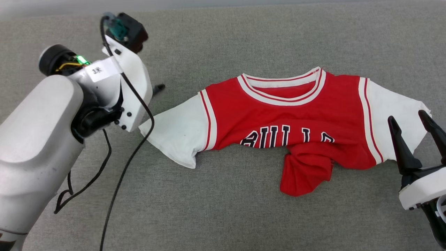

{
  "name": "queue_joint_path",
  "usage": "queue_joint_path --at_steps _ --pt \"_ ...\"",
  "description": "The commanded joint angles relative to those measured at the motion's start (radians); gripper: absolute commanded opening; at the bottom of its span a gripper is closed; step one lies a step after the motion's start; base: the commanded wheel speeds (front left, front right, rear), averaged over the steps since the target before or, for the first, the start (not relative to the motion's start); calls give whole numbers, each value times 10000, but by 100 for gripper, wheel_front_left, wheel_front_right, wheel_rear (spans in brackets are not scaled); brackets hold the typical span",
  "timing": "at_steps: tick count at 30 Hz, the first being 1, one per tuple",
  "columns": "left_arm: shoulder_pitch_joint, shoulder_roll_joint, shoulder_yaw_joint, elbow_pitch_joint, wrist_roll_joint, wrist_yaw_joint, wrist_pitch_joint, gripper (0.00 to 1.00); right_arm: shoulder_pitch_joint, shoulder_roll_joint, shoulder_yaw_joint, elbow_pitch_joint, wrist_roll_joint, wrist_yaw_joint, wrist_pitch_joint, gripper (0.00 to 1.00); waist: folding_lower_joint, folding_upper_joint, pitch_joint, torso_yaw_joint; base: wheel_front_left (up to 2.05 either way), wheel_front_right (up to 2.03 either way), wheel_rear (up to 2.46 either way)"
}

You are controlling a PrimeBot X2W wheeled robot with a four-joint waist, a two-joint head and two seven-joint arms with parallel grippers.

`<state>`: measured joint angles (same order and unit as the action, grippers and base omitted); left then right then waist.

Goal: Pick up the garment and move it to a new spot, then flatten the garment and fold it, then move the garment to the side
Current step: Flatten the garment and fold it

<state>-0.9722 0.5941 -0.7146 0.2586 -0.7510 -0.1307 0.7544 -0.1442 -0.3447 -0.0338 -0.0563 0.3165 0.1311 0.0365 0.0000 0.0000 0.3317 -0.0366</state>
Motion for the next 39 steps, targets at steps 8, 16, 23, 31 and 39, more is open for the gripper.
queue_joint_path --at_steps 8,16,23,31,39 --pt "-527 351 -1253 397 -1239 24 1308 100 -305 -109 74 -110 116 -8 82 100 0 0 498 -93 0 0 0" --pt "-557 539 -2513 1020 -1783 24 1846 100 -492 -123 220 18 232 -8 18 100 0 0 825 -184 0 0 0" --pt "-192 637 -3684 1603 -2016 23 2013 59 -628 -124 265 124 311 -9 -37 100 0 0 956 -256 0 0 0" --pt "-604 930 -3599 1647 -2200 26 208 0 -749 -378 86 222 411 -9 -74 100 0 0 515 -137 0 0 0" --pt "-545 1527 -2911 1765 -2225 64 -1622 0 -1114 -1472 -488 -292 397 -9 544 100 0 0 45 184 0 0 0"
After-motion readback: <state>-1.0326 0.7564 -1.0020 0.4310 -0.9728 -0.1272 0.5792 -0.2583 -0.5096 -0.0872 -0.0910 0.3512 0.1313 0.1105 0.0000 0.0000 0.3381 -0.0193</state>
